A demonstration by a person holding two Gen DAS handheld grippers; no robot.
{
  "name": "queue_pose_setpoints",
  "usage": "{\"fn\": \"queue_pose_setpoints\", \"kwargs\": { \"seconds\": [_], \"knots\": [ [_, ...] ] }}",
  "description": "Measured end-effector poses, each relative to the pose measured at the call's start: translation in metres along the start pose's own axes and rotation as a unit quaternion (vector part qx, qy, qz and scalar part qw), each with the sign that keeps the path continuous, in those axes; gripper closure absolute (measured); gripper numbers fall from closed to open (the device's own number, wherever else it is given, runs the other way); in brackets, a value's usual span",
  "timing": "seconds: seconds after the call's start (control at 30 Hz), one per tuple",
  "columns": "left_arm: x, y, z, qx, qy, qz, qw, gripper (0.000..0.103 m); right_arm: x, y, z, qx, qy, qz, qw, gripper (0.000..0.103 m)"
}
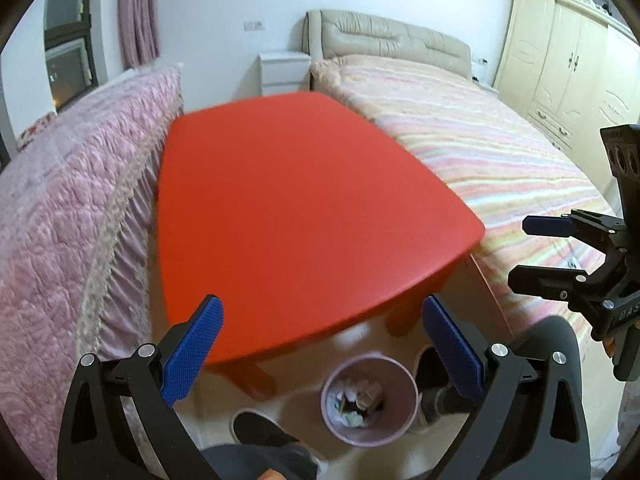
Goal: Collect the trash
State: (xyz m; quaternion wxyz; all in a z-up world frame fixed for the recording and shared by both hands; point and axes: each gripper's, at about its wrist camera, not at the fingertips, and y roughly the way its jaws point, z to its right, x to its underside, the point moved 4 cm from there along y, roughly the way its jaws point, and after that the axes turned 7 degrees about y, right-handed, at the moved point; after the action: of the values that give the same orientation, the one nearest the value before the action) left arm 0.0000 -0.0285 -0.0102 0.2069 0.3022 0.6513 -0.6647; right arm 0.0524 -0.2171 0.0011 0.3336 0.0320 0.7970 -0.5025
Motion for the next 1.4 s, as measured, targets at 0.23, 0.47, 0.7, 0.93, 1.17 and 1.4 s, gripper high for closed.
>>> {"fn": "queue_pose_setpoints", "kwargs": {
  "seconds": [0.23, 0.47, 0.7, 0.93, 1.17, 1.4],
  "knots": [
    [-0.024, -0.009, -0.015, -0.025, -0.016, 0.029, 0.9991, 0.007, -0.032, -0.009, -0.004, 0.006, -0.005, 0.043, 0.999, 0.004],
    [-0.042, -0.017, -0.024, -0.037, -0.027, 0.047, 0.9979, 0.006, -0.048, -0.013, -0.009, 0.004, -0.007, 0.063, 0.998, 0.004],
    [-0.047, -0.014, -0.027, -0.024, -0.041, 0.039, 0.9981, 0.006, -0.052, -0.015, -0.011, 0.005, -0.011, 0.069, 0.998, 0.004],
    [-0.045, -0.014, -0.026, -0.019, -0.046, 0.039, 0.998, 0.006, -0.053, -0.017, -0.012, 0.008, -0.015, 0.071, 0.997, 0.004],
    [-0.048, -0.019, -0.022, -0.015, -0.048, 0.054, 0.9973, 0.006, -0.053, -0.017, -0.01, 0.013, -0.012, 0.072, 0.997, 0.004],
    [-0.052, -0.021, -0.016, -0.018, -0.036, 0.057, 0.9975, 0.006, -0.053, -0.018, -0.009, 0.012, -0.011, 0.072, 0.997, 0.004]
  ]
}}
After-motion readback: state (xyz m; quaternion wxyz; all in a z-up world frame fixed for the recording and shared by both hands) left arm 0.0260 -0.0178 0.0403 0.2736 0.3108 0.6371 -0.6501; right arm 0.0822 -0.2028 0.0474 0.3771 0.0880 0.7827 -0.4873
